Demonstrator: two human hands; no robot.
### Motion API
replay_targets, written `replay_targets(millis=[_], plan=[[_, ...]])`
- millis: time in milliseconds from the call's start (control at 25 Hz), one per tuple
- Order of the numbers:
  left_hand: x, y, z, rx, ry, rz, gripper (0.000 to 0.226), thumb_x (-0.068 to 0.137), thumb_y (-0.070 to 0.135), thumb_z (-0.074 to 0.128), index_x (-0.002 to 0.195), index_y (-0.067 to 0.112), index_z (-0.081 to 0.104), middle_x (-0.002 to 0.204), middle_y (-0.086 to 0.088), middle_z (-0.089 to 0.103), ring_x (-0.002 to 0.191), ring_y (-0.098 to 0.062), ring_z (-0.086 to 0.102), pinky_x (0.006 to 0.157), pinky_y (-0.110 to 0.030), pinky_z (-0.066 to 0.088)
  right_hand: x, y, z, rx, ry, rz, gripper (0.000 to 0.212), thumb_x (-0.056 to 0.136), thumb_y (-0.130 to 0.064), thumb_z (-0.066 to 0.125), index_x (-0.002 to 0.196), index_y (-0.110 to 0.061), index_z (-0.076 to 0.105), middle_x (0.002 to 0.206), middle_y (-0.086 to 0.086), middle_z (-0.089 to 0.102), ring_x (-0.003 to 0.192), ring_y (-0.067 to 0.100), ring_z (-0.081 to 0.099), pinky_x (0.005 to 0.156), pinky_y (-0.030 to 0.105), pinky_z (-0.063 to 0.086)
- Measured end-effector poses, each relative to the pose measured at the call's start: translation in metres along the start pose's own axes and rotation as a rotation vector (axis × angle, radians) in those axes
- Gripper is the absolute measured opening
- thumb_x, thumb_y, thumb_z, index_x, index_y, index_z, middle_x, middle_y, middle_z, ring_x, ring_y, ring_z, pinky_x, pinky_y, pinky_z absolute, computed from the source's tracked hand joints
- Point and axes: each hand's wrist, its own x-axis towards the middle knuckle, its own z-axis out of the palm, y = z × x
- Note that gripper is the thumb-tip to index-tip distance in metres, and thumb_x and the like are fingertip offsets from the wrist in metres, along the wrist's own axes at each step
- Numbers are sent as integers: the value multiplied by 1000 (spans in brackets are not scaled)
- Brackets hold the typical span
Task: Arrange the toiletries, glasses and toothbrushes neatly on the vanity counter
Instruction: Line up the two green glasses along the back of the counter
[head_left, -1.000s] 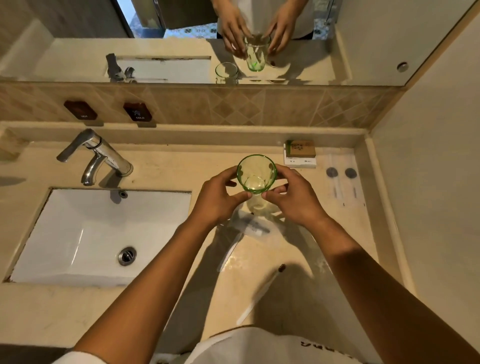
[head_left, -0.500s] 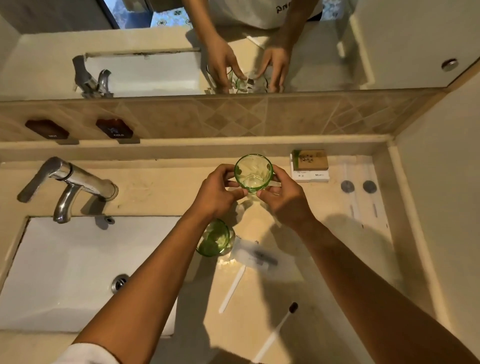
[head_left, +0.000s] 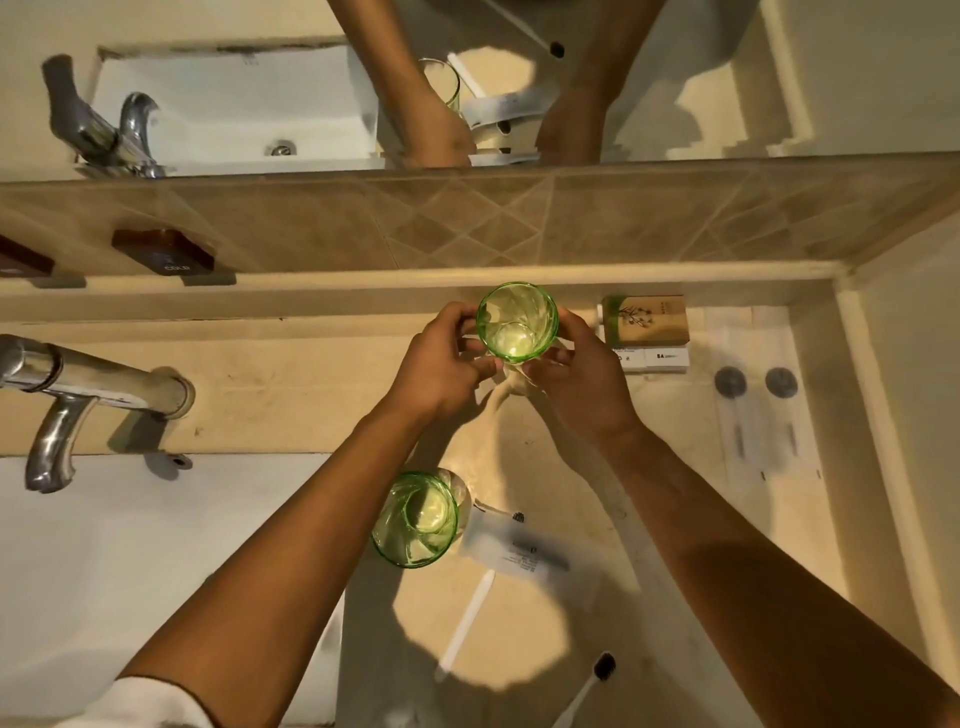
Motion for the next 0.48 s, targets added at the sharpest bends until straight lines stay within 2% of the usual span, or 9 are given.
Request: replay_targets(millis=[80, 200, 360, 480], plan=[[2, -1, -1, 2, 5, -2, 61, 79, 0, 82, 130, 20, 55, 120, 3, 67, 99, -7, 66, 92, -32, 57, 1, -1, 2, 26, -8, -4, 52, 84, 3, 72, 125, -26, 59, 116, 3, 70, 103, 12, 68, 71, 10, 51], [5, -1, -3, -4, 5, -8, 61, 78, 0, 82, 129, 19, 55, 115, 6, 66, 98, -5, 65, 95, -37, 58, 4, -2, 4, 33, -8, -18, 51, 85, 2, 72, 119, -32, 57, 114, 2, 70, 100, 10, 68, 69, 8, 50], [7, 1, -1, -8, 2, -13, 60, 78, 0, 82, 129, 18, 56, 114, 5, 67, 102, -13, 67, 97, -42, 58, 7, -1, 2, 24, -15, -21, 49, 85, 2, 72, 126, -24, 60, 116, 3, 69, 100, 7, 67, 71, 9, 50], [8, 2, 0, 0, -6, -17, 62, 78, 1, 83, 132, 15, 56, 121, -1, 68, 104, -15, 68, 98, -42, 57, 8, 1, 1, 25, -25, -19, 54, 86, 0, 73, 134, -19, 58, 120, 3, 69, 106, 9, 66, 76, 10, 51]])
